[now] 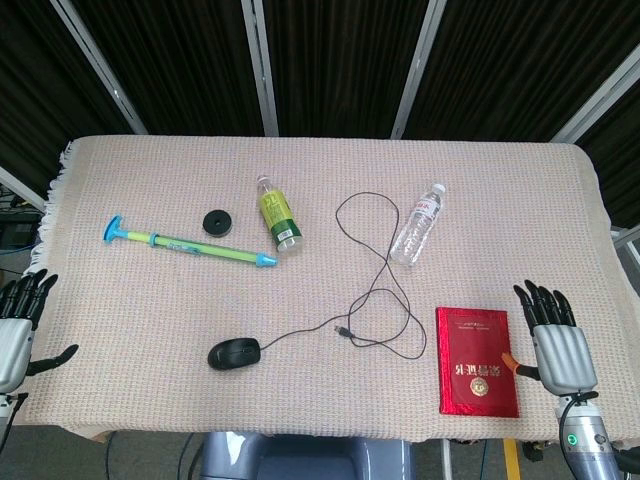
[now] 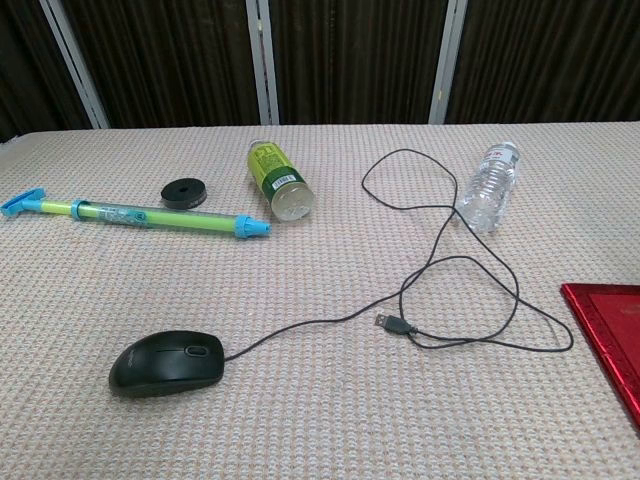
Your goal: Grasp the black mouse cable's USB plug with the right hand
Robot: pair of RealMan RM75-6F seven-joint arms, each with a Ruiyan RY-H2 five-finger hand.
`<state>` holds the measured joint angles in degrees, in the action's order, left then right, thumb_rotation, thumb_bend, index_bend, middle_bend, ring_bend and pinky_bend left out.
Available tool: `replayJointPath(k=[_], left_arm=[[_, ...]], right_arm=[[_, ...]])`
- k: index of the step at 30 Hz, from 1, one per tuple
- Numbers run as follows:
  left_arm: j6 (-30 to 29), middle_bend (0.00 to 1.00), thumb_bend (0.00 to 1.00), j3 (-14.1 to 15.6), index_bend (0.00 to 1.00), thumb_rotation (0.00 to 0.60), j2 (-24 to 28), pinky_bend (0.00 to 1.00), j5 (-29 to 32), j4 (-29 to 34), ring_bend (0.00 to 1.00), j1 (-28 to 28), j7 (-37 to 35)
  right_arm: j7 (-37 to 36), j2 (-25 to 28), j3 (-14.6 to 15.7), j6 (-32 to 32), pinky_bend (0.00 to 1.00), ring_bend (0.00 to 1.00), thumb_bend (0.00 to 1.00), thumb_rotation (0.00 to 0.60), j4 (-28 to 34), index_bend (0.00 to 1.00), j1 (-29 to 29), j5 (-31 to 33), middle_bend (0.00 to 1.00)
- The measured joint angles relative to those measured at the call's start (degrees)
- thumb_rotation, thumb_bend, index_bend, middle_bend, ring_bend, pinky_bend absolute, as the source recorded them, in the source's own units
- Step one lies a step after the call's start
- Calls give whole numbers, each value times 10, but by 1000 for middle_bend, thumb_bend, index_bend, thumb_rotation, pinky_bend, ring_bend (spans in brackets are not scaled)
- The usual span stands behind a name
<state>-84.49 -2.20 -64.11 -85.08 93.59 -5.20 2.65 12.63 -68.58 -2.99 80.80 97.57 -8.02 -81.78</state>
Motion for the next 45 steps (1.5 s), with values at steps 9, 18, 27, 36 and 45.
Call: replayJointPath(k=[9, 18, 27, 36, 45], left_arm=[[-2, 0, 142, 1, 0, 600, -2, 0, -1, -1, 0, 1, 7], [-4, 0, 142, 3, 0, 600, -1, 0, -3, -2, 0, 3, 6], [-7, 0, 142, 6, 0, 600, -2, 0, -14, 0, 0, 3, 9], [0, 0, 142, 9, 0, 599, -1, 0, -18, 3, 0, 0, 0], [5, 0, 142, 13, 0, 600, 6, 0, -19, 5, 0, -1, -15]], right_arm=[[-5, -1, -1, -5, 0, 0, 106, 600, 6, 18, -1, 0, 0], [-11, -6, -17, -21, 0, 0, 95, 600, 35, 101, -14, 17, 0], [15, -34, -54, -37, 0, 0, 98, 600, 74, 339, -45, 53, 96], [104, -124, -80, -64, 0, 0, 134, 600, 92, 470, -97, 106, 145], [203, -252, -77, -75, 0, 0, 148, 600, 75, 497, -142, 161, 154]])
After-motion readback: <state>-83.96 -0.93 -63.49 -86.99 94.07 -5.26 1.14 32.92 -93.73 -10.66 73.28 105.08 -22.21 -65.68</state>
